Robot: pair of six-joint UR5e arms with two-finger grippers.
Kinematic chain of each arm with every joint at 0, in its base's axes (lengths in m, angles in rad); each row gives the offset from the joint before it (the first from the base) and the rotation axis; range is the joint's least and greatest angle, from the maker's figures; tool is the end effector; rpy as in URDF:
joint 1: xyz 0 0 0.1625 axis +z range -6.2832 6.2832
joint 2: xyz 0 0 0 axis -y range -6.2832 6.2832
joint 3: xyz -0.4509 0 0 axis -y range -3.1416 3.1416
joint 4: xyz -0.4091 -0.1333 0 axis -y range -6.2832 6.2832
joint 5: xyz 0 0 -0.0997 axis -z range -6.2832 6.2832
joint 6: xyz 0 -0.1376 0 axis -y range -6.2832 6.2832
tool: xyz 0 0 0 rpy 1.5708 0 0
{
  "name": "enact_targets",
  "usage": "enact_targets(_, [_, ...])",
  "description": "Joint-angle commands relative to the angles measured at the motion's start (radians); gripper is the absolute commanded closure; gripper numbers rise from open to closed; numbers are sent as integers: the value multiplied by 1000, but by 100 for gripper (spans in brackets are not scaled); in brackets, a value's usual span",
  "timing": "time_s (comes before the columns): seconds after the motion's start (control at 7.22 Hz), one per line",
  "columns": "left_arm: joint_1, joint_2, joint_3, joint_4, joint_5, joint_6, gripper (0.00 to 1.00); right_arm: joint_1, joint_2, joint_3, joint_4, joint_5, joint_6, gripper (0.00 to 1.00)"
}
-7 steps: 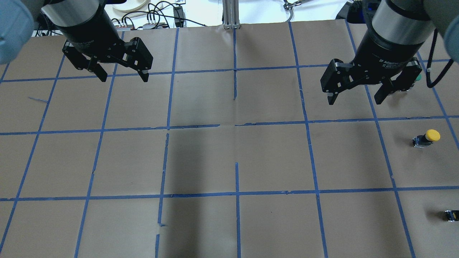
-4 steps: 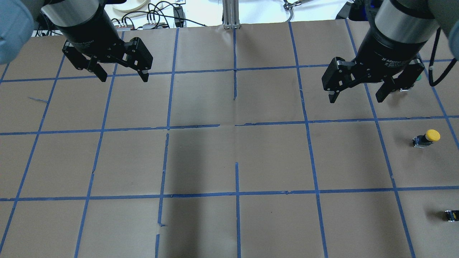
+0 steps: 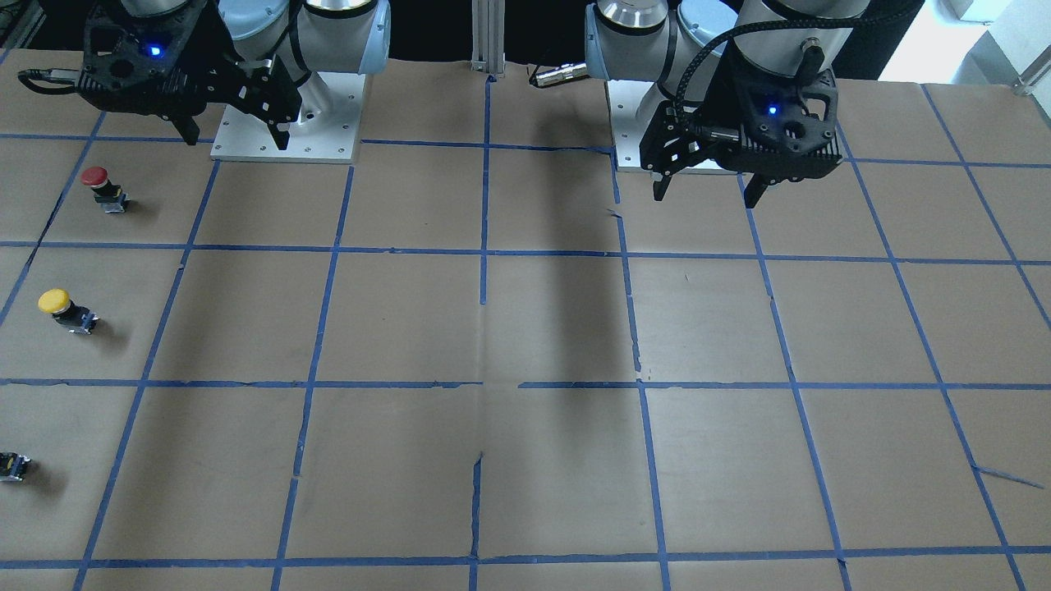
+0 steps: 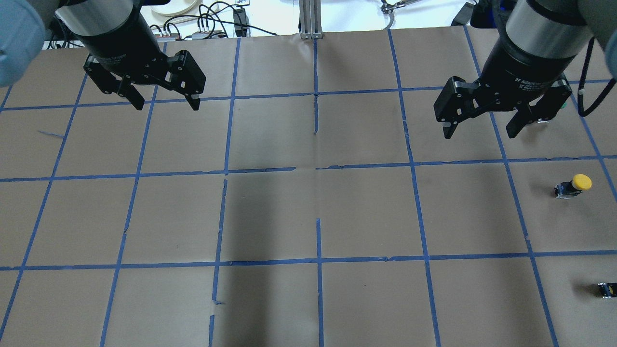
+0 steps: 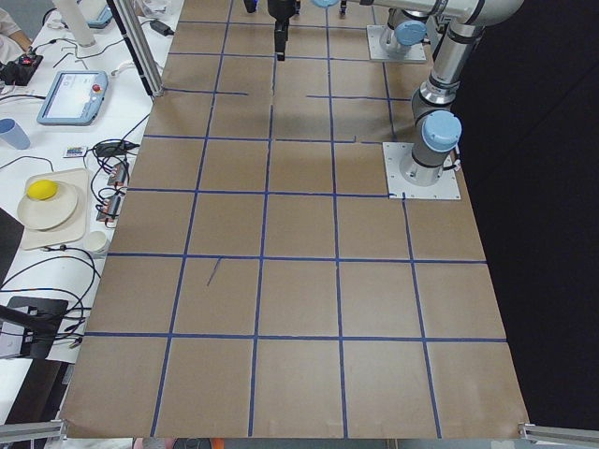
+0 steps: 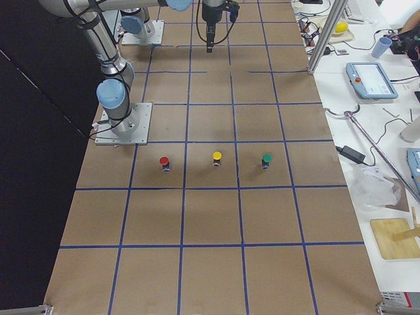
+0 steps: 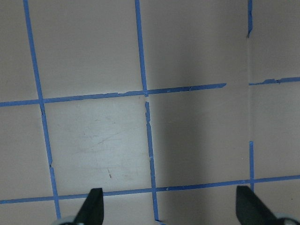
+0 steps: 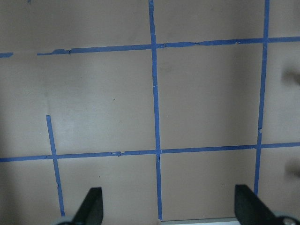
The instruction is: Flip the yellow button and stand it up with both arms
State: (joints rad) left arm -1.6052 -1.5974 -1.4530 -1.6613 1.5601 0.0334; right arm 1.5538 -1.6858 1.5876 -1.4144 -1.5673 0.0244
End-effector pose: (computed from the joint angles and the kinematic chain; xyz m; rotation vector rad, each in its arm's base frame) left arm -0.1526 -0.5142 0.5130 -0.1061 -3.1291 0.0011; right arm 0.1262 -0.4491 0.5074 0.0651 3.1363 0.0913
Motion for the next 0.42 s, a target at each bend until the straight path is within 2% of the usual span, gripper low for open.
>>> enact_targets(0.0, [1,0,-1,0,0,-4,0,0,0,0,0,6,2,0])
enact_targets(0.28, [2,1,0,0,0,-3,0,2,0,2,0,3,-1,0])
